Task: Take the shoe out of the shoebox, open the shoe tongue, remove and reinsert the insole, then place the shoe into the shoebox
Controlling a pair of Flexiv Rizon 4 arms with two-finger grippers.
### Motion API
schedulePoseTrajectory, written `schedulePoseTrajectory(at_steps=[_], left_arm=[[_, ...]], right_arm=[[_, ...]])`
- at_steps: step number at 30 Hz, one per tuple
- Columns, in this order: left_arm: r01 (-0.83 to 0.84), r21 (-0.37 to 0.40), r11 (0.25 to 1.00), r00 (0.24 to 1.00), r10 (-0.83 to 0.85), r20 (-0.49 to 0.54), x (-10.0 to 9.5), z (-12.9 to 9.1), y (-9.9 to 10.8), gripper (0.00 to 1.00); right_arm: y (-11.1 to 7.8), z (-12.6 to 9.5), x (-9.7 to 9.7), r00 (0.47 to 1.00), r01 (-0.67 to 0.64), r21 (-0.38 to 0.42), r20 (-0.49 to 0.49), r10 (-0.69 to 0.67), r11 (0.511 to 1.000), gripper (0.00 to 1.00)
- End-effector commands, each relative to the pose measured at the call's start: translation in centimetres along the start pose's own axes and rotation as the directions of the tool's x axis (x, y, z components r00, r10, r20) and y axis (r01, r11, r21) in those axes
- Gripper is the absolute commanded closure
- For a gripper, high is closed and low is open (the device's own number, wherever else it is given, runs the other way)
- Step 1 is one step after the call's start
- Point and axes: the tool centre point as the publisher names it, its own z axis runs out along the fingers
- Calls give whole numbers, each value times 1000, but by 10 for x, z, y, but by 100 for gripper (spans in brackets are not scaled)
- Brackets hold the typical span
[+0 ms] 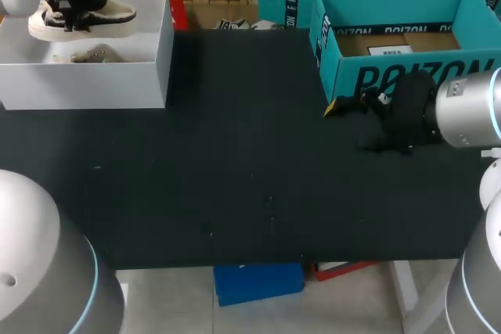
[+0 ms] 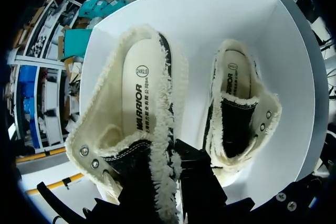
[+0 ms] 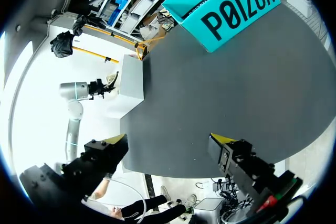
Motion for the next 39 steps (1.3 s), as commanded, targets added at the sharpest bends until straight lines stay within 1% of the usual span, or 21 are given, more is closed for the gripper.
schedulePoseTrajectory(at_steps=[1, 16, 24, 27, 32, 36, 39], left_arm=[[5, -5, 1000, 1000, -5, 2, -5, 11, -4, 100], [40, -53, 998, 999, -41, -22, -11, 48, -6, 100], [30, -69, 997, 999, -32, -31, -11, 59, -11, 100], [33, -76, 997, 998, -36, -41, -10, 66, -12, 100], [49, -87, 995, 997, -54, -58, -8, 67, -12, 100], [19, -91, 996, 996, -26, -82, -1, 69, -14, 100], [17, -90, 996, 996, -25, -91, 1, 68, -14, 100]], right_arm=[[0, 2, 2, 1000, -1, -2, 4, 1, 1000, 0], [0, 2, 2, 1000, -1, -2, 4, 1, 1000, 0], [0, 2, 2, 1000, -1, -2, 4, 1, 1000, 0], [0, 2, 2, 1000, -1, -2, 4, 1, 1000, 0], [0, 2, 2, 1000, -1, -2, 4, 1, 1000, 0], [0, 2, 2, 1000, -1, -2, 4, 1, 1000, 0], [0, 2, 2, 1000, -1, -2, 4, 1, 1000, 0]])
